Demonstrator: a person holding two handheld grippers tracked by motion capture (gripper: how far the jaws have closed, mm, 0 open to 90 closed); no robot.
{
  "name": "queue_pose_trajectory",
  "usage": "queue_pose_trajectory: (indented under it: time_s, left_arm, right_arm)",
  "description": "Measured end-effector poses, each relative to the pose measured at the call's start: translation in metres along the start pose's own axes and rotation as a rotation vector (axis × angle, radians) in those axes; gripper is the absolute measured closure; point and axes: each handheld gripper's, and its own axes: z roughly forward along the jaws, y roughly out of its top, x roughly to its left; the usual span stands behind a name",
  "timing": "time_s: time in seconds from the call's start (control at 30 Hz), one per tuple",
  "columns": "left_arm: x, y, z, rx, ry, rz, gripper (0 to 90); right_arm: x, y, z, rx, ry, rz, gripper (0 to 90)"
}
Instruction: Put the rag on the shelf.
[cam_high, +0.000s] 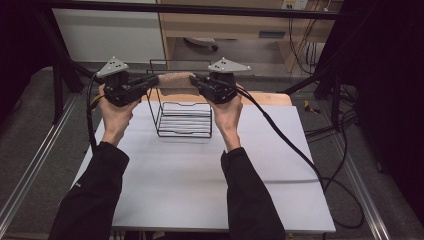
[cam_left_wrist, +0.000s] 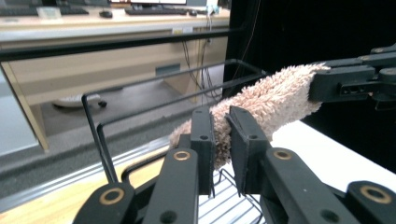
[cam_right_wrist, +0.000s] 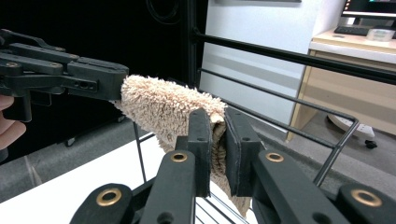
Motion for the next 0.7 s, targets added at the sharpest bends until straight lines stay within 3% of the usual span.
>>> queue_pose_trajectory:
  time_s: [0.27,0.43,0.7]
  left_arm:
    - [0.002,0.001,-0.004,0.028,-0.003,-0.021,72.1]
    - [0.007,0.013,-0.007,0.015,-0.001,-0.071,70.5]
    - [0.01,0.032,0.0,0.033,0.004,-0.106,83.6]
  right_arm:
    - [0.001,-0.004,0.0,0.004,0.007,-0.005,82.0]
    - [0.0,-0.005,0.0,0.002,0.01,-0.008,82.1]
    - [0.001,-0.007,0.0,0.01,0.013,-0.022,82.0]
